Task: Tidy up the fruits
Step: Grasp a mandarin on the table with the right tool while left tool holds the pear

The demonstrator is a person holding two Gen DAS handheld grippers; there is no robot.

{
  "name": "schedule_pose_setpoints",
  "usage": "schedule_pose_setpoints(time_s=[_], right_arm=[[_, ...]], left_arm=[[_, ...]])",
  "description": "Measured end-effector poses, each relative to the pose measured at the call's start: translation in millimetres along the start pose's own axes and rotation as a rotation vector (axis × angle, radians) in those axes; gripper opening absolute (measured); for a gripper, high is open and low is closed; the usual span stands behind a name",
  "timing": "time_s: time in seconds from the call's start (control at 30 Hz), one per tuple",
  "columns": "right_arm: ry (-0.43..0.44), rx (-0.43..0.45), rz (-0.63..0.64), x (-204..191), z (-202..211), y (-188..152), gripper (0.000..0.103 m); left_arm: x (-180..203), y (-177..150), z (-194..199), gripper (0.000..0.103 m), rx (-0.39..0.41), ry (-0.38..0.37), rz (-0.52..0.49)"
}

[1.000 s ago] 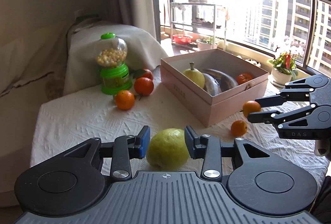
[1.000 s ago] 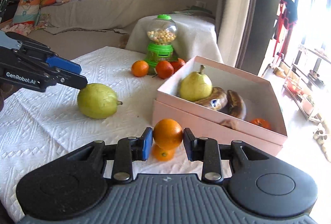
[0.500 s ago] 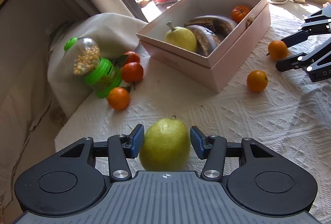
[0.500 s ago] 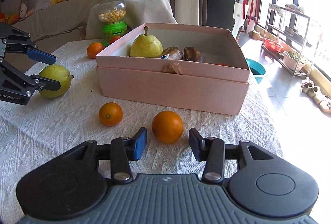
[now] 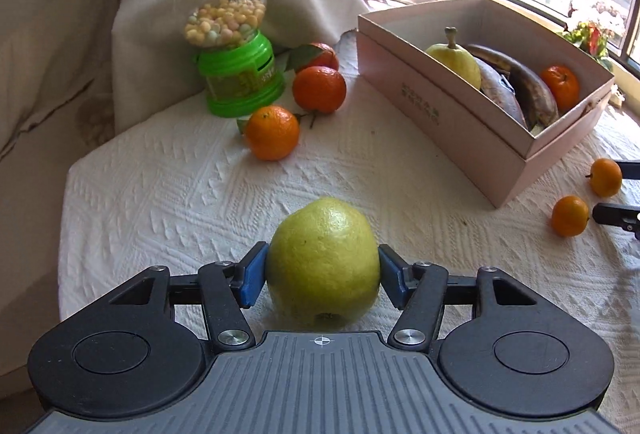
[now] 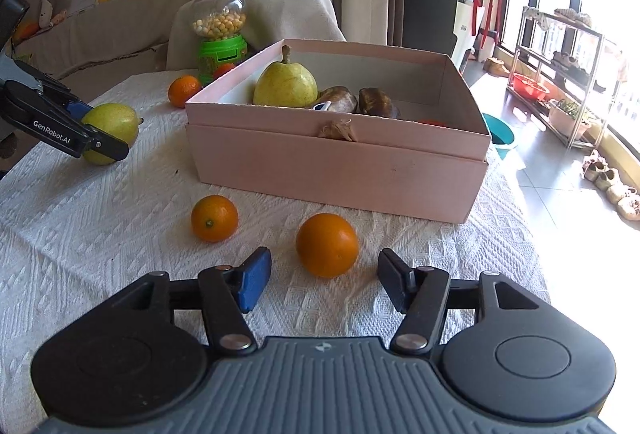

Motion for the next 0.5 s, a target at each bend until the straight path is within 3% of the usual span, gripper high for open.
schedule_pose_setpoints(time_s=[0.2,0.5], right_arm=[[-0.023,0.028,0.034,-2,7,8,0.060],[0.084,0.070,0.079,-39,10,28,0.063]], left_arm=[[-8,-3,3,0.064,0.040,-0.021,0.110],[26,-21,52,0.064,0.176,-0.100,0.162]])
Point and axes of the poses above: each gripper's, at about its wrist camera, not at the fingertips, and z roughly against the way its jaws point, x to its right, y to its top, the point moved 10 cm from there along -z, roughly the way its jaws point, and after that the axes turned 9 degrees about x, right-handed, at the moved point
